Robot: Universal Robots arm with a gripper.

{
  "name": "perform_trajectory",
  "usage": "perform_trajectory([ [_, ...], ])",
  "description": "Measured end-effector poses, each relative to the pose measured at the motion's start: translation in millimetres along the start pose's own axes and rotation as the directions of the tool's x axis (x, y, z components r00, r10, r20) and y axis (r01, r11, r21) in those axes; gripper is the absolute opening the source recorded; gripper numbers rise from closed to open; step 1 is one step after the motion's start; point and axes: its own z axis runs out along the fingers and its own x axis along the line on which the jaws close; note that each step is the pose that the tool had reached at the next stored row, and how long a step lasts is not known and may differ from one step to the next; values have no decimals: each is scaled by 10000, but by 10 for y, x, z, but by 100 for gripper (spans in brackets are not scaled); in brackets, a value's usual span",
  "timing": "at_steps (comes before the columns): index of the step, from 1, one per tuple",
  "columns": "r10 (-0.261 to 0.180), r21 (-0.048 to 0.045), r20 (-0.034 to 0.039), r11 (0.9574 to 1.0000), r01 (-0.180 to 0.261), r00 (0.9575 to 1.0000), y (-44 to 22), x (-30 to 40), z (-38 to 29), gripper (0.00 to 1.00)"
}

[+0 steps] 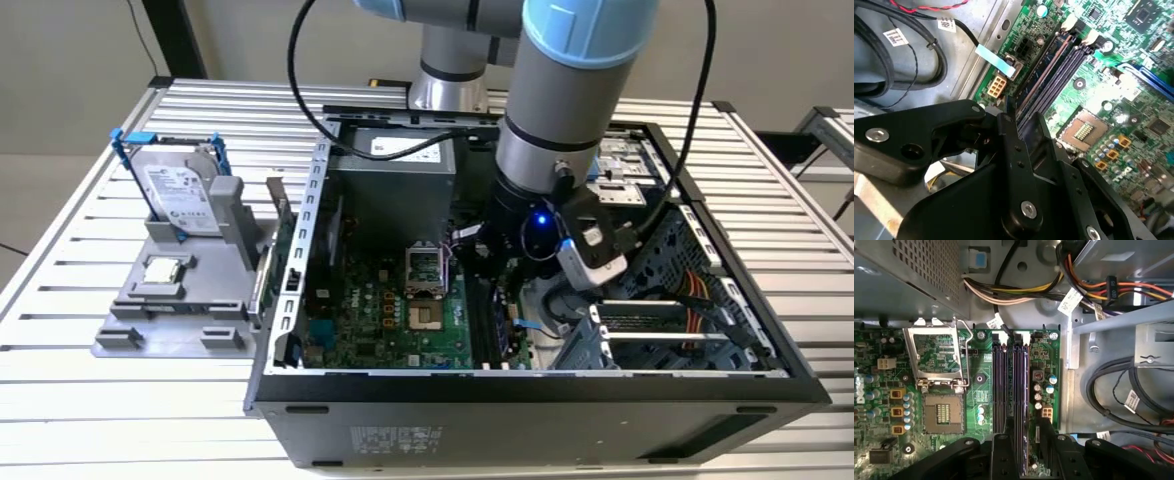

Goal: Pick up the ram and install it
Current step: 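Insert the ram into the slot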

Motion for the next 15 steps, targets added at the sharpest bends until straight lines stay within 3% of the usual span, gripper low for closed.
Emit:
perform_trajectory([
  [4, 0, -2, -1, 10000, 0, 10000, -2, -2, -84, 100],
  [9, 0, -3, 0, 10000, 0, 10000, -2, -2, -94, 100],
  [10, 0, -2, 0, 10000, 0, 10000, -2, -2, -95, 0],
  [15, 0, -2, 0, 10000, 0, 10000, -2, -2, -98, 0],
])
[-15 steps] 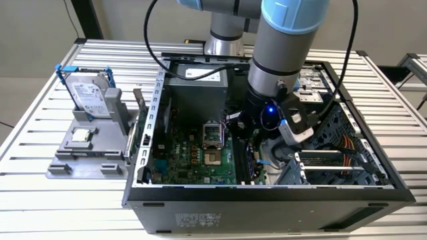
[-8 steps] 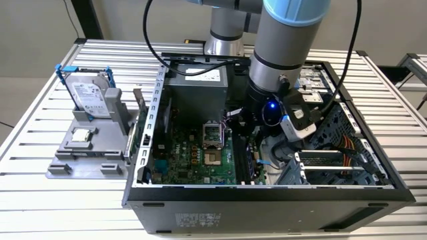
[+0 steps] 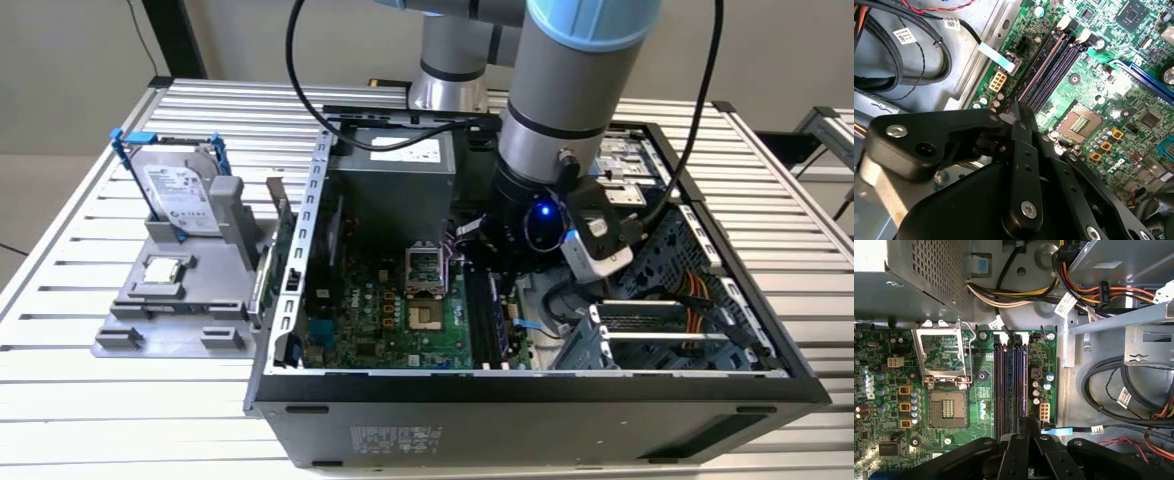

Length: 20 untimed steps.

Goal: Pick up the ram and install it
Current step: 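Press down the ram until it locks into place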

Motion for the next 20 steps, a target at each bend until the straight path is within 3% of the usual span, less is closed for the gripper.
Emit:
perform_trajectory([
  [14, -45, -1, 1, 10000, 45, 10000, 0, 0, -11, 0],
  [20, -733, -18, 3, 9973, 733, 9973, 0, 1, -12, 0],
])
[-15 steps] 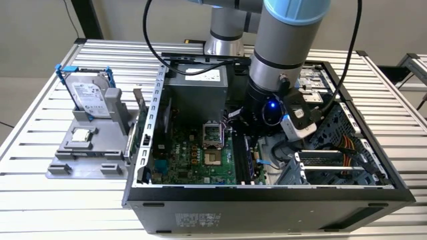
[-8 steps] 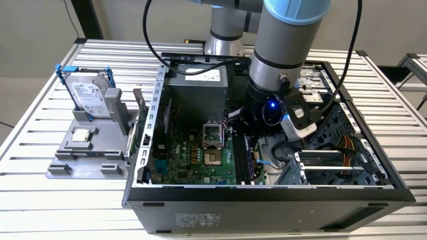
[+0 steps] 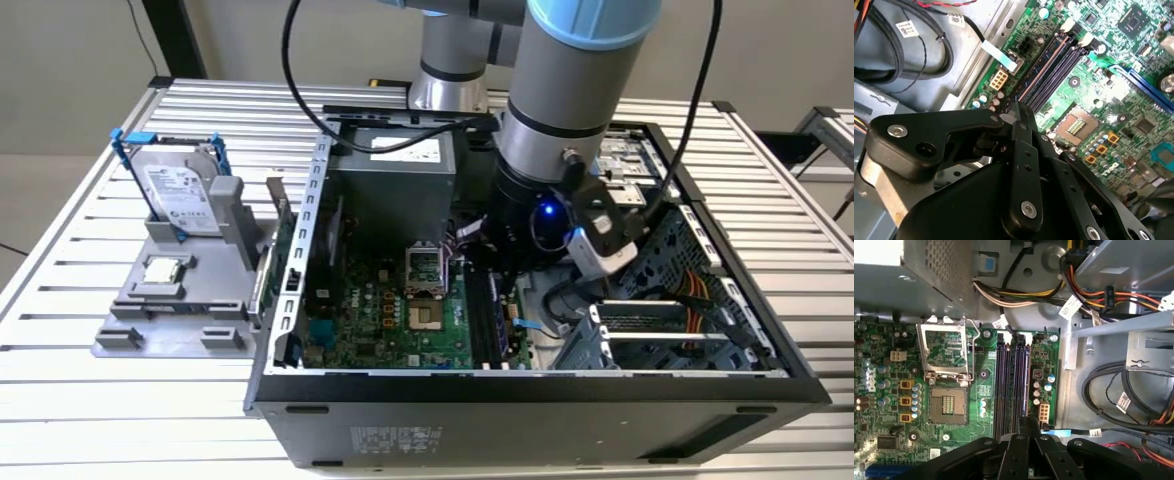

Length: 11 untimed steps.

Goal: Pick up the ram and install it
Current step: 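Press down the ram until it locks into place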

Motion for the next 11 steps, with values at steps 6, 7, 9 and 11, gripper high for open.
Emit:
perform_trajectory([
  [6, -525, -35, -234, 9986, 525, 9983, 0, 0, 0, 0],
  [7, -591, -42, -282, 9982, 590, 9979, 1, -1, 0, 0],
  [9, -733, -57, -376, 9973, 731, 9966, 1, -1, 0, 0],
  [11, -869, -70, -453, 9962, 867, 9952, 1, -1, 0, 0],
])
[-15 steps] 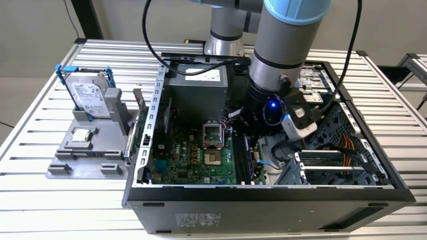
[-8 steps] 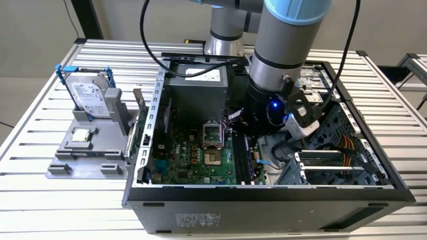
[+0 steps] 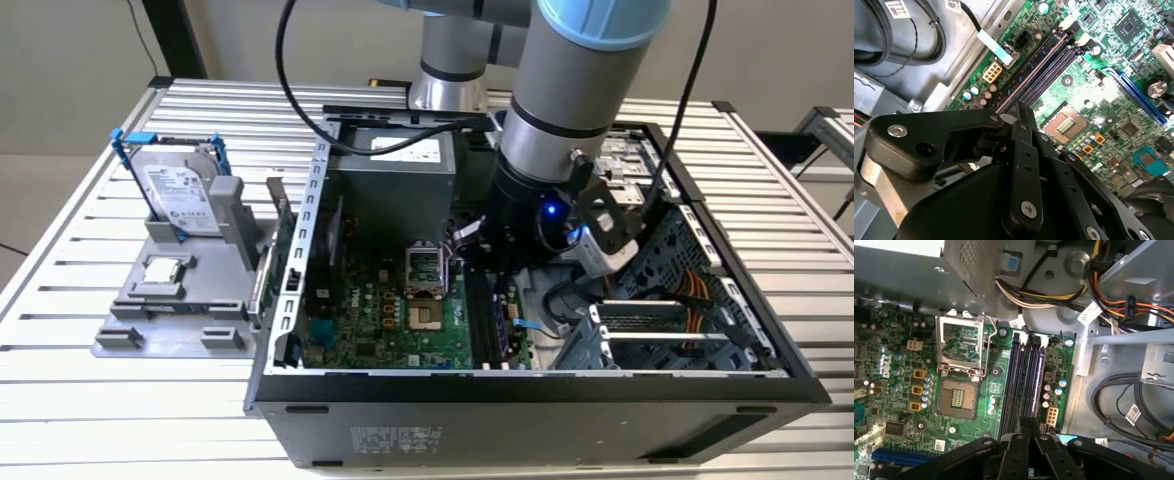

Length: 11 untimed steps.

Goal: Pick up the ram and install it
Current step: 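Press down the ram until it locks into place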

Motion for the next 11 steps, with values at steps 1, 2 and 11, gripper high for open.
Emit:
perform_trajectory([
  [1, -60, -4, -36, 10000, 60, 10000, 0, 0, 0, 0],
  [2, -117, -7, -65, 9999, 116, 9999, 0, 1, 0, 0],
  [11, -238, -8, -86, 9997, 238, 9997, 0, 0, 0, 0],
])
